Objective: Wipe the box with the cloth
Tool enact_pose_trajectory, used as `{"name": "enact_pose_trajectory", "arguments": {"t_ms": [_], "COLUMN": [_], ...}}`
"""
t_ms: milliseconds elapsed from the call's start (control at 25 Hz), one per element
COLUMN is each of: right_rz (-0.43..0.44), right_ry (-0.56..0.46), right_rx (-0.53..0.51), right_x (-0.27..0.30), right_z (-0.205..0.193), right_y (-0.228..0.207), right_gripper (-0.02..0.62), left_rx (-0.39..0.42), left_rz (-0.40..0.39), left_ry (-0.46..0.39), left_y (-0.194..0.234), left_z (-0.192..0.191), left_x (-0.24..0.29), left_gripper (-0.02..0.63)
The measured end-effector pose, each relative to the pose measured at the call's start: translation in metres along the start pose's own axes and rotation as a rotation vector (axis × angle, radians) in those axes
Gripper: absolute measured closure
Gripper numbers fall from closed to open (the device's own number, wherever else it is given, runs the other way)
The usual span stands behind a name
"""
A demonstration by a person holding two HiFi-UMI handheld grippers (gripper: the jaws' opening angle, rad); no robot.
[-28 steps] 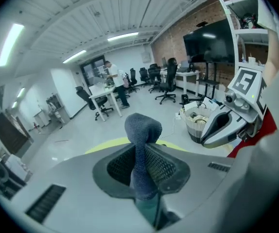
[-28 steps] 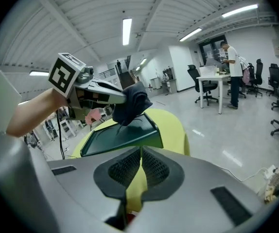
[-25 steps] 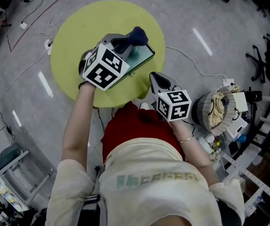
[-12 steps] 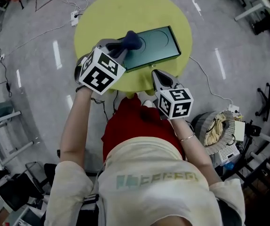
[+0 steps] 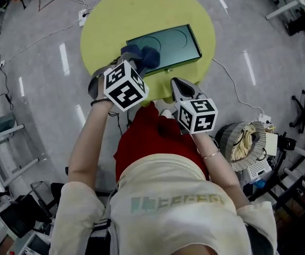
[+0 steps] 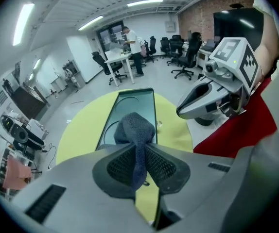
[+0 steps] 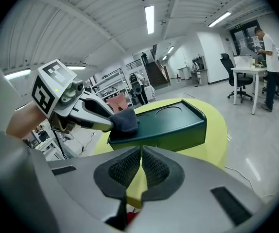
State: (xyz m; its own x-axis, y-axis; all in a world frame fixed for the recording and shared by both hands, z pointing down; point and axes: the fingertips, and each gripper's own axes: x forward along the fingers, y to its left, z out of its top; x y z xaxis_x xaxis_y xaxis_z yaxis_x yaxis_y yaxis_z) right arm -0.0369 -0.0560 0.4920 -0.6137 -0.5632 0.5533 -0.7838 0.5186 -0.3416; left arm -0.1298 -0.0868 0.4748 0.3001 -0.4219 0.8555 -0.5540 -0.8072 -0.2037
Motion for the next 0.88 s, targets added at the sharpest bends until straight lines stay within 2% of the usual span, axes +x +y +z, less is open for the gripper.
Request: {"name": "enact_pose_trajectory", "arguments": {"t_ms": [280, 880], "right_rz": [-0.063, -0.213], "right_ry": [-0.017, -0.070], "right_rx": [0.061, 0.167], "right_x": [-0.013, -0.037], "right_z": [-0.004, 0.002], "right_y": [-0.030, -0.077], "right_gripper": [0.557, 0.557], "left_rx": [0.075, 0.188], "left_rz": [-0.115, -0.286], "left_ry": [0.047, -0.021], "left_y": [-0.030, -0.051], "left_z": [0.022, 0.093], "left_x": [0.028, 0.067], "left_gripper": [0.537, 0.537]}}
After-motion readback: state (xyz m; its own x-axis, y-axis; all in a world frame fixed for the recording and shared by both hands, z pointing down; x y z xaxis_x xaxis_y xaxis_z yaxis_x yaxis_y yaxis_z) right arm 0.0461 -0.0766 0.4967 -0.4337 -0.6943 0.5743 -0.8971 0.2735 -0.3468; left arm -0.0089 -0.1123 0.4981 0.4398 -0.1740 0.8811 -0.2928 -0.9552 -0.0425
